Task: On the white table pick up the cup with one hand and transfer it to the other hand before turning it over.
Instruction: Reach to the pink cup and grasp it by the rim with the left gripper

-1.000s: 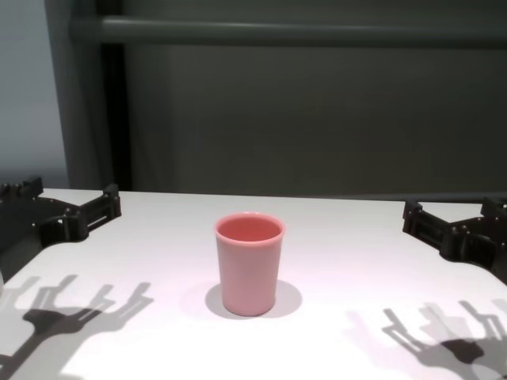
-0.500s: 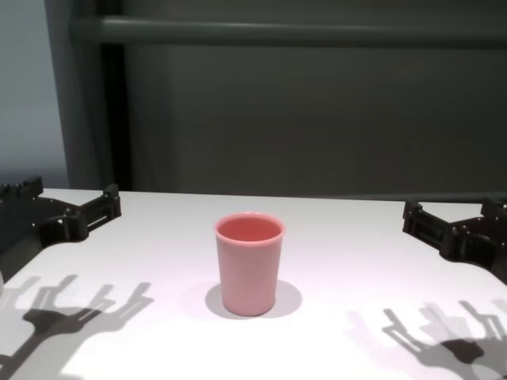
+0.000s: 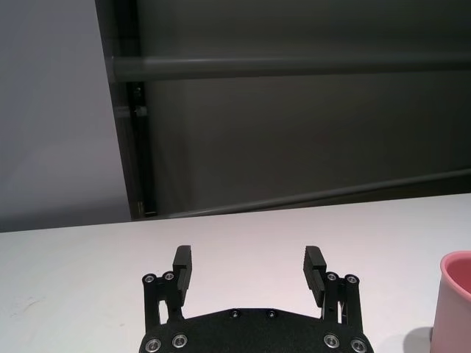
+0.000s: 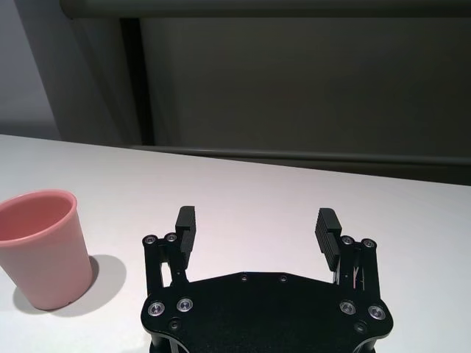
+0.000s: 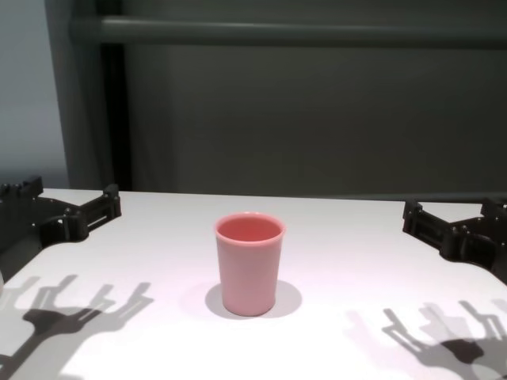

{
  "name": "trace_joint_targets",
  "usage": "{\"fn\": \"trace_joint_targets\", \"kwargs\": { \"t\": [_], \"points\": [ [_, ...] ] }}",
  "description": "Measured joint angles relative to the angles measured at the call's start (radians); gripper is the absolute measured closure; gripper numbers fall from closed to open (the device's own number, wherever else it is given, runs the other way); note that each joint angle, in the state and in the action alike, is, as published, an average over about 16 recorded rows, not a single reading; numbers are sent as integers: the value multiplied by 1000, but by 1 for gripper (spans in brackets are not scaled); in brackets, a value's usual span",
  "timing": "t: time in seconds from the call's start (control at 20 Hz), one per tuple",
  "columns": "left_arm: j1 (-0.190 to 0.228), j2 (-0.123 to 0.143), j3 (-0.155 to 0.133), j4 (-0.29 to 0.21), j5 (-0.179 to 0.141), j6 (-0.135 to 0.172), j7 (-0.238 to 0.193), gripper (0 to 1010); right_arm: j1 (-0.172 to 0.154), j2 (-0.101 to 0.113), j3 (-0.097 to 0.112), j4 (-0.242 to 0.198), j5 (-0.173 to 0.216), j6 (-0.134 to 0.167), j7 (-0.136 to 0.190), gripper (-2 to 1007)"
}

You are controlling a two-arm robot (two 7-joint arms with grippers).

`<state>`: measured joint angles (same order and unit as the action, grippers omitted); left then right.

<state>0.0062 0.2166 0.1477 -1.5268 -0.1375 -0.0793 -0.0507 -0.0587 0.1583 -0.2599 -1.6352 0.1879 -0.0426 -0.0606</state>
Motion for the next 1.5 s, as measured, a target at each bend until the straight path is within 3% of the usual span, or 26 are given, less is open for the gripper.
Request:
{"fn": "trace_joint_targets", "kwargs": {
  "t": [0.5, 0.8, 1.1, 1.5],
  "points": [
    [4, 4, -1, -7, 10, 4, -13, 9, 0, 0, 0, 0, 0, 0, 0, 5],
    [9, 29, 2, -36, 52, 19, -38, 9, 0, 0, 0, 0, 0, 0, 0, 5],
    [9, 84, 10, -89, 122, 45, -85, 9, 0, 0, 0, 0, 0, 0, 0, 5],
    [-9, 197, 22, -181, 224, 87, -185, 9, 0, 0, 0, 0, 0, 0, 0, 5]
  ]
}}
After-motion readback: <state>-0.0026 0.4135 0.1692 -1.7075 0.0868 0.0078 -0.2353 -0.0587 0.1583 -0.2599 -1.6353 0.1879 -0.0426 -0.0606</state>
